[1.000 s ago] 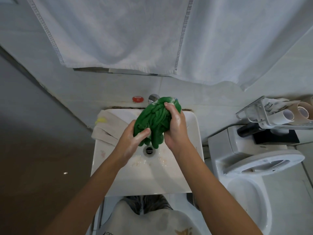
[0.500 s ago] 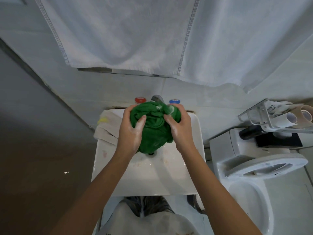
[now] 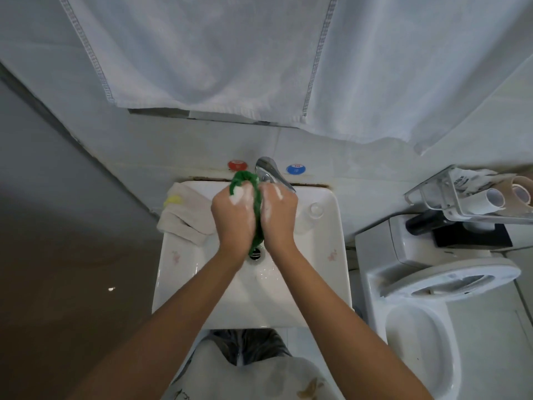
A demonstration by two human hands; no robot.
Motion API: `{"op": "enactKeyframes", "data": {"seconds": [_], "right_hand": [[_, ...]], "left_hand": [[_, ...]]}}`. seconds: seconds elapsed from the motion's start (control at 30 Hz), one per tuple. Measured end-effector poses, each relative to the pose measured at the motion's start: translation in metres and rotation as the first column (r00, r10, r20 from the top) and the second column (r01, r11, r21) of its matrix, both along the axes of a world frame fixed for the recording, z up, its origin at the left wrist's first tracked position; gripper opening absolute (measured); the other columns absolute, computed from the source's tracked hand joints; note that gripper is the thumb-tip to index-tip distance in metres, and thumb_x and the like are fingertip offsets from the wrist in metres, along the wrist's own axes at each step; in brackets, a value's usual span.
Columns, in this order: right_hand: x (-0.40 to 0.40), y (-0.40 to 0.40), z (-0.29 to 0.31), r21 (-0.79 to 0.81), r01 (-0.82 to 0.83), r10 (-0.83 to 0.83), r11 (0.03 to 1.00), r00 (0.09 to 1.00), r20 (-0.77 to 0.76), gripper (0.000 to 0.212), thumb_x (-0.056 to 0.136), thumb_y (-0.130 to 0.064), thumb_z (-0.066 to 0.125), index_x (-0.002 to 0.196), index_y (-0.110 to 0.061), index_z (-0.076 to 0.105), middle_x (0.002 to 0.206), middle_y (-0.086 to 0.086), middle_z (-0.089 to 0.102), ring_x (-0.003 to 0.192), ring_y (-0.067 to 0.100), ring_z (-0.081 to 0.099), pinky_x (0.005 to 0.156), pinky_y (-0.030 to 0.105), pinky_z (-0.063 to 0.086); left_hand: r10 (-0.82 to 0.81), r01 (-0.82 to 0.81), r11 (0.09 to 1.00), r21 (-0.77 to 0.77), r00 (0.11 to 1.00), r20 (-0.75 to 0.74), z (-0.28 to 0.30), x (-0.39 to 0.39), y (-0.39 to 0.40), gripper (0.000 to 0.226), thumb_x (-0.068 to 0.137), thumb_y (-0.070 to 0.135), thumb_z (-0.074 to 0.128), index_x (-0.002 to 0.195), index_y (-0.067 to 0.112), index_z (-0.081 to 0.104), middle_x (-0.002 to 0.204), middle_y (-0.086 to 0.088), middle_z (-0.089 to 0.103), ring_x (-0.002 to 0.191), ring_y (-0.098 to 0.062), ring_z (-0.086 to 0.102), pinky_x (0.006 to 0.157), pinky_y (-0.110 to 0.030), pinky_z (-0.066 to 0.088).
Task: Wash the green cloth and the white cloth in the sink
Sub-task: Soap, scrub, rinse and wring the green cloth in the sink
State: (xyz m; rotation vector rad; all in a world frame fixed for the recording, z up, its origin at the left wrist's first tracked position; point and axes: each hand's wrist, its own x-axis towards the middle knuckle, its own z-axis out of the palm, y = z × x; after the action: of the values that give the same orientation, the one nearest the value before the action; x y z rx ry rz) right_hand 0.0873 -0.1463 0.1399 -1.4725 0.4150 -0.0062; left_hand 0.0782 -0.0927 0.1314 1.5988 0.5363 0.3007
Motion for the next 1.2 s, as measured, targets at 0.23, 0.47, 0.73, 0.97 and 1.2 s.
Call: {"op": "enactKeyframes", "data": {"seconds": [0.23, 0.47, 0.73, 0.97, 1.2], "right_hand": [[-0.008, 0.009, -0.005, -0.051, -0.11, 0.1, 0.993, 0.979, -0.175, 0.037, 0.085, -0.001, 0.046, 0.055, -0.019, 0.033, 0.052, -0.004, 0.032, 0.051, 0.01, 0.03, 0.05, 0.027, 0.026], [-0.004, 0.007, -0.004, -0.016, -0.109, 0.106, 0.994, 0.986, -0.128, 0.04, 0.086, -0.002, 0.047, 0.054, -0.022, 0.033, 0.048, -0.009, 0.031, 0.046, 0.007, 0.029, 0.046, 0.023, 0.026], [0.003, 0.003, -0.002, -0.031, -0.06, 0.055, 0.998, 0.991, -0.125, 0.034, 0.09, -0.002, 0.047, 0.06, -0.017, 0.042, 0.056, -0.002, 0.039, 0.048, 0.009, 0.036, 0.049, 0.025, 0.033], [0.01, 0.002, 0.0, -0.027, -0.03, 0.029, 0.999, 0.998, -0.06, 0.024, 0.086, -0.007, 0.049, 0.063, -0.007, 0.048, 0.058, 0.002, 0.043, 0.057, 0.016, 0.039, 0.056, 0.032, 0.037], [-0.008, 0.002, -0.004, -0.161, -0.096, 0.087, 0.982, 0.994, -0.058, 0.039, 0.088, 0.0, 0.048, 0.053, -0.012, 0.036, 0.052, -0.001, 0.034, 0.045, 0.003, 0.03, 0.047, 0.018, 0.027]], "left_hand": [[0.02, -0.021, 1.0, -0.006, 0.994, -0.109, -0.001, 0.014, 0.019, 0.042, 0.091, -0.007, 0.038, 0.062, 0.023, 0.037, 0.061, 0.004, 0.039, 0.051, -0.002, 0.04, 0.046, -0.014, 0.034], [-0.064, 0.074, 0.995, 0.069, 0.99, -0.128, 0.001, 0.021, 0.016, 0.042, 0.091, -0.003, 0.044, 0.055, 0.017, 0.039, 0.055, 0.004, 0.037, 0.047, -0.005, 0.038, 0.043, -0.011, 0.03], [-0.106, 0.115, 0.985, 0.13, 0.991, -0.079, 0.007, 0.009, 0.003, 0.042, 0.088, 0.0, 0.05, 0.051, 0.017, 0.04, 0.049, 0.004, 0.038, 0.043, -0.004, 0.035, 0.043, -0.013, 0.029], [-0.113, 0.121, 0.979, 0.166, 0.992, -0.057, 0.01, -0.008, -0.007, 0.039, 0.091, 0.002, 0.051, 0.055, 0.016, 0.045, 0.051, 0.003, 0.044, 0.048, -0.009, 0.043, 0.045, -0.017, 0.035], [-0.105, 0.141, 0.966, 0.219, 0.981, -0.166, 0.0, 0.007, 0.006, 0.043, 0.094, 0.004, 0.046, 0.055, 0.021, 0.04, 0.053, 0.006, 0.04, 0.047, -0.007, 0.038, 0.042, -0.012, 0.033]]}}
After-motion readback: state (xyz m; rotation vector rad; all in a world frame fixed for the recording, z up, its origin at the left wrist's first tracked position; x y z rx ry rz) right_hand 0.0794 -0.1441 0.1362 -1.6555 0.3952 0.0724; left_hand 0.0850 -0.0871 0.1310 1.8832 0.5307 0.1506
